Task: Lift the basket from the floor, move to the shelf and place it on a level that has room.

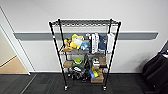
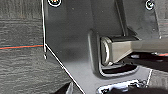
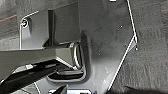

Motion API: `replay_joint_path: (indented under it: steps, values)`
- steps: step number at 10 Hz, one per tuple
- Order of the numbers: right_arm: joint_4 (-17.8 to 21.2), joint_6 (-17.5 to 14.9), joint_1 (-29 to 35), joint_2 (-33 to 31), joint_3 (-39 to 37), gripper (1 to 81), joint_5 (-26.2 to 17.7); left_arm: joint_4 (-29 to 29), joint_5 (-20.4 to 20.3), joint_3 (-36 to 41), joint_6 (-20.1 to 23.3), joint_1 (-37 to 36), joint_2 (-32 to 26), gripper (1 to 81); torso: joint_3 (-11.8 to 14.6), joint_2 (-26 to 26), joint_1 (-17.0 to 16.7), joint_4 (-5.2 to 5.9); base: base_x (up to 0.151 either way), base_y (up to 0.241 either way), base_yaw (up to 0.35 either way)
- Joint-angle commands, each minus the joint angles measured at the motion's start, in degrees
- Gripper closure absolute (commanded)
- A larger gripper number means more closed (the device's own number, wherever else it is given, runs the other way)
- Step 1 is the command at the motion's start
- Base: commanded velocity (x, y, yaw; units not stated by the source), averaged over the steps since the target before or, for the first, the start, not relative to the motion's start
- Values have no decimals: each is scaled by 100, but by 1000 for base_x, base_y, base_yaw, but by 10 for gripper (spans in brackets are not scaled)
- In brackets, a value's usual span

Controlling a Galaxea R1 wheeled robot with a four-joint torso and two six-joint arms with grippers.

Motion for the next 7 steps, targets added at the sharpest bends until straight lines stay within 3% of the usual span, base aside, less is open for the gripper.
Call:
replay_joint_path:
  steps: [1, 2, 5, 6, 7]
  values:
    - [10, 13, 121, -156, 303, 10, -321, -27, 346, 687, -27, -192, -539, 10, 0, -560, 362, 0, 0, 0, 0]
    - [10, 13, 139, -165, 330, 10, -321, -36, 346, 936, -27, -236, -716, 10, -415, -726, 461, 0, 0, 0, 0]
    - [19, 49, 209, -244, 444, 10, -339, -405, 373, 1378, -36, -411, -1140, 10, -817, -1211, 769, 0, 0, 0, 0]
    - [10, 49, 218, -253, 453, 10, -330, -432, 399, 1395, -36, -464, -1184, 10, -463, -1408, 893, 0, 0, 0, 0]
    - [19, 49, 244, -305, 479, 10, -321, -440, 408, 1447, -36, -508, -1228, 10, -581, -1574, 1005, 0, 0, 0, 0]
